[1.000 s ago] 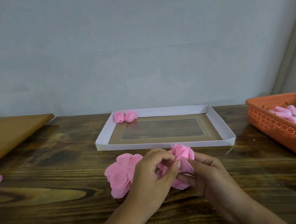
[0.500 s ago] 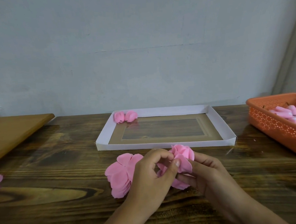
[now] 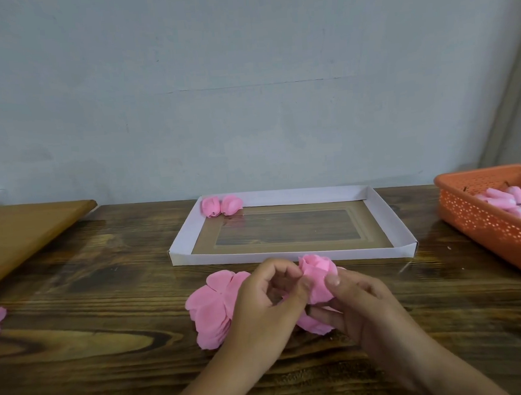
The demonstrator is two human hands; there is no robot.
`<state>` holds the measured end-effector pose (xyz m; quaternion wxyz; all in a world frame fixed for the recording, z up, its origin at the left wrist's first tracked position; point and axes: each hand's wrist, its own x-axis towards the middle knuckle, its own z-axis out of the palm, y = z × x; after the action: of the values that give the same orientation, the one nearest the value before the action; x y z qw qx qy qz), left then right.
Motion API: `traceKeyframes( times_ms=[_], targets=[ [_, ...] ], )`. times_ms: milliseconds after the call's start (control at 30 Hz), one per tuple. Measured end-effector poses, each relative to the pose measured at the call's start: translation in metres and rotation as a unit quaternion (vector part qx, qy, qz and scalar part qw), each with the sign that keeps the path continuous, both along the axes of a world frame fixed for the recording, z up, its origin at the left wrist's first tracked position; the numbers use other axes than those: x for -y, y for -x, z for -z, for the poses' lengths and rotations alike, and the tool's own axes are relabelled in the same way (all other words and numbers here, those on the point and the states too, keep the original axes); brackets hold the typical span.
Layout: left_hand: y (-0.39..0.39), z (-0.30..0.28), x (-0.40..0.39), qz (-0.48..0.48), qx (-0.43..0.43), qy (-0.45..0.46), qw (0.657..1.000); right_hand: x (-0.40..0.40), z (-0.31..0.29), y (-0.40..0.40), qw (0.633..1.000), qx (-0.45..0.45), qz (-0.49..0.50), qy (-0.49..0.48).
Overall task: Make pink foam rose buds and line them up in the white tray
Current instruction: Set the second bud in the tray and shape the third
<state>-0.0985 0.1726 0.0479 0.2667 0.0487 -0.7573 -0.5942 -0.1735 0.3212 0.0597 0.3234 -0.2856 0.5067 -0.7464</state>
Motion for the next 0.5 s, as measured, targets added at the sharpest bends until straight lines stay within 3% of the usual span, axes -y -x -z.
traceKeyframes(
  times_ms=[233, 500],
  targets=[
    [0.0012, 0.0044, 0.0009, 0.009, 0.005, 0.026, 1.0, 0.0006, 0.0075, 0.0024, 0.997, -0.06, 0.044, -0.037],
    [0.0027, 0.004, 0.0047, 0.022, 0.013, -0.045, 0.999, -0.0004, 0.0062, 0.001, 0.992, -0.117, 0.049, -0.029]
  ],
)
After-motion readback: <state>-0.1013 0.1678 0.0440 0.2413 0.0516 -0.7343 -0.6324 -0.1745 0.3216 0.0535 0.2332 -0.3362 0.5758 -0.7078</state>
